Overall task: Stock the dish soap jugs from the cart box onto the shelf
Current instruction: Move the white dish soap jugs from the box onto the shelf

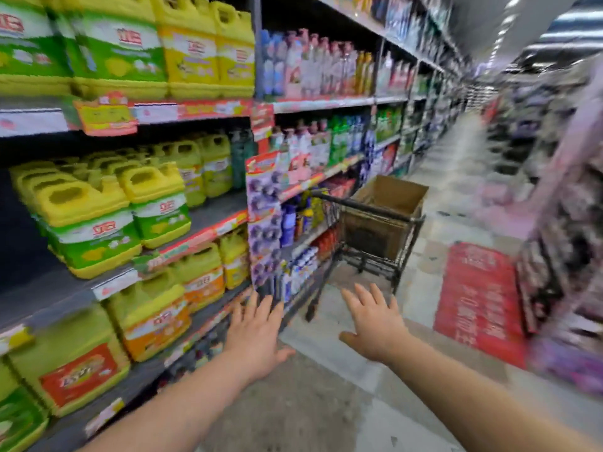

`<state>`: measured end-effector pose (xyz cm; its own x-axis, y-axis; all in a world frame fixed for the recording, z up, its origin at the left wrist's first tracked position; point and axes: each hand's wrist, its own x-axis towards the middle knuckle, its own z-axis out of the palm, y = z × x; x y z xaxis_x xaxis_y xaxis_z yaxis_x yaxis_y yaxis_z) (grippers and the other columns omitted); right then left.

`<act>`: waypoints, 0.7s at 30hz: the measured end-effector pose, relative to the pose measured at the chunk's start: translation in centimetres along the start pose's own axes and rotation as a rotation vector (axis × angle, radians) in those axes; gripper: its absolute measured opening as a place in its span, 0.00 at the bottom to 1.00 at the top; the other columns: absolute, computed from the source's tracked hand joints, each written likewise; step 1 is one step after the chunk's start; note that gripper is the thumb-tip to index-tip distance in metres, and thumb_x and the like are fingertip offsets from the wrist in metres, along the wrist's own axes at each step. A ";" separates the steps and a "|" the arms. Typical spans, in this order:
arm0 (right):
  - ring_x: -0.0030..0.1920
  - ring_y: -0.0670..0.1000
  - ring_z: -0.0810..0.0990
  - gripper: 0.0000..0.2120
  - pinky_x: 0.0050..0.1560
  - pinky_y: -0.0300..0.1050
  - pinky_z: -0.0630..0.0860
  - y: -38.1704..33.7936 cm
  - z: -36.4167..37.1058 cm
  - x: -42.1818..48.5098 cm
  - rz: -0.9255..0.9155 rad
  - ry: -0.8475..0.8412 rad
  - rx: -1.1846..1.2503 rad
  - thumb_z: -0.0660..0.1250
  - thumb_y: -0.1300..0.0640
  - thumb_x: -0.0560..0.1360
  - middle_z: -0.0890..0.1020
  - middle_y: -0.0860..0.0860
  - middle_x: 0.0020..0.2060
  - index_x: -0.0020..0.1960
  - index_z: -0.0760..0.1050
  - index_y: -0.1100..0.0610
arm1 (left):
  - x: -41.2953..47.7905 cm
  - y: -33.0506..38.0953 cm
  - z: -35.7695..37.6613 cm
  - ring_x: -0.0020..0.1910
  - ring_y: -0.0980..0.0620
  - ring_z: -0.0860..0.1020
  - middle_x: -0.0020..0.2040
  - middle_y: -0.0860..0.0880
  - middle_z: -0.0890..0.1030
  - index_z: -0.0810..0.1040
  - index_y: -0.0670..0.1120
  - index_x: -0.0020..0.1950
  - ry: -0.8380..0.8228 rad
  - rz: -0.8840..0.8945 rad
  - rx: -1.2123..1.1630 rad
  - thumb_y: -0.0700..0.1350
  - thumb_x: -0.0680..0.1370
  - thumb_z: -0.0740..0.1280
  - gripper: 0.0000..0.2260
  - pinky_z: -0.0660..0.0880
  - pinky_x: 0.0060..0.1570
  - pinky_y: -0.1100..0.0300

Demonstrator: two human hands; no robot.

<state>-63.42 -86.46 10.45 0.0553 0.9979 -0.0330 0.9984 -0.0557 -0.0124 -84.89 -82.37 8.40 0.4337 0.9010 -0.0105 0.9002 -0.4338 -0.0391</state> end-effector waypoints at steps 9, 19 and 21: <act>0.77 0.61 0.45 0.38 0.72 0.65 0.47 13.9 2.6 -4.3 0.305 -0.033 0.053 0.62 0.40 0.75 0.50 0.52 0.77 0.76 0.46 0.50 | 8.0 13.9 1.1 0.77 0.42 0.42 0.79 0.45 0.48 0.46 0.47 0.77 -0.056 0.288 0.004 0.66 0.75 0.58 0.39 0.43 0.74 0.47; 0.77 0.60 0.47 0.38 0.72 0.63 0.48 27.6 2.8 2.1 0.541 -0.052 0.027 0.61 0.40 0.75 0.51 0.51 0.77 0.77 0.46 0.49 | 23.8 24.3 2.7 0.77 0.41 0.40 0.79 0.45 0.46 0.44 0.47 0.77 -0.098 0.479 -0.031 0.65 0.75 0.57 0.39 0.41 0.74 0.45; 0.77 0.60 0.46 0.38 0.72 0.64 0.48 29.8 2.6 4.1 0.569 -0.057 0.021 0.61 0.40 0.75 0.50 0.52 0.77 0.77 0.45 0.49 | 27.4 25.7 2.1 0.77 0.41 0.39 0.79 0.45 0.46 0.44 0.47 0.77 -0.078 0.512 -0.046 0.65 0.75 0.58 0.40 0.41 0.74 0.45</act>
<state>-33.48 -84.14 7.37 0.5827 0.8073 -0.0937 0.8110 -0.5850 0.0035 -50.00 -68.80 4.99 0.8162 0.5705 -0.0913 0.5752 -0.8173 0.0350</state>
